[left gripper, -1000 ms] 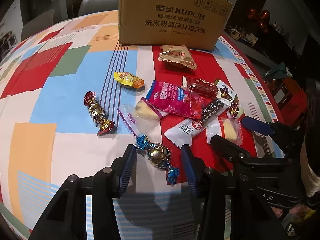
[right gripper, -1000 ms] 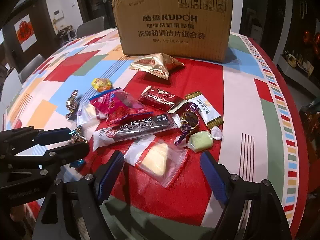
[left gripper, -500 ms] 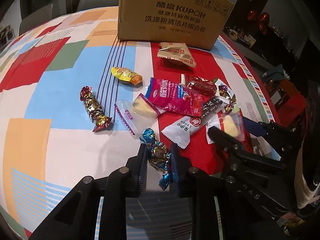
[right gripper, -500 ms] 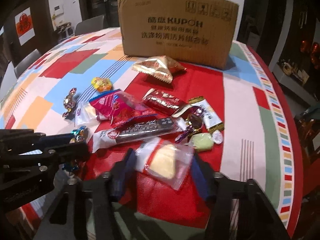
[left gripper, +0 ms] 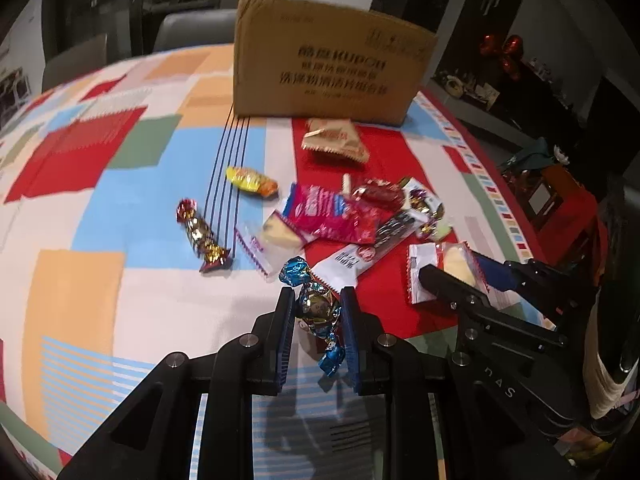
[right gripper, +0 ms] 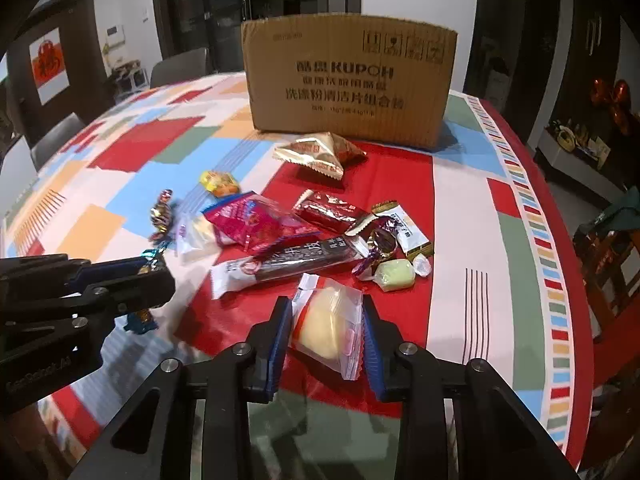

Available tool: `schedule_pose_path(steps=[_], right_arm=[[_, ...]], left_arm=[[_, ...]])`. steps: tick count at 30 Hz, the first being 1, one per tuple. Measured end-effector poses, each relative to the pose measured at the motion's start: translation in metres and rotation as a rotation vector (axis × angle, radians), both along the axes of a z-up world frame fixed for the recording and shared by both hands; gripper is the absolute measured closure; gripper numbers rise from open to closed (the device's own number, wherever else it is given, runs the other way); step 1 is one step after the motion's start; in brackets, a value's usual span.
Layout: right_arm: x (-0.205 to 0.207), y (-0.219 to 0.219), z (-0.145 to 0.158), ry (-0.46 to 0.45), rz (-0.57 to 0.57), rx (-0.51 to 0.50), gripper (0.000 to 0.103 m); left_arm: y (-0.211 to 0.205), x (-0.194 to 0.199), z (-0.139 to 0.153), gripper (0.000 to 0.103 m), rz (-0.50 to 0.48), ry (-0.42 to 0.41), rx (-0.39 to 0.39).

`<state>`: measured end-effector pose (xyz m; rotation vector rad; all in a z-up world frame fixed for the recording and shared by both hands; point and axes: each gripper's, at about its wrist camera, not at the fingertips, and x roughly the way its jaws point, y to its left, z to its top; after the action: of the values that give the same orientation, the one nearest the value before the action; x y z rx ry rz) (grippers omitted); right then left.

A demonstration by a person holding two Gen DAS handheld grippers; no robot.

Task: Organize snacks
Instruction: 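Carry the blue candy and cheese-cake packet over the box and open both tools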

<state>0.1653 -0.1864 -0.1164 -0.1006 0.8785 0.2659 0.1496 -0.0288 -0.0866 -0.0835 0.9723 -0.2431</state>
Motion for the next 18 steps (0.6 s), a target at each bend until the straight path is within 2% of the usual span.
schedule_pose_path(steps=[9,18], right_arm=[[-0.01,-0.004,0.045,-0.075,0.007,0.074,0.068],[0.015,-0.009,0.092,-0.184,-0.005,0.118,0.068]], left_arm=[[-0.003,-0.005,0.036,0.08,-0.055,-0.09,0.006],[0.0,0.027,0.079,0.08,-0.084,-0.169,-0.038]])
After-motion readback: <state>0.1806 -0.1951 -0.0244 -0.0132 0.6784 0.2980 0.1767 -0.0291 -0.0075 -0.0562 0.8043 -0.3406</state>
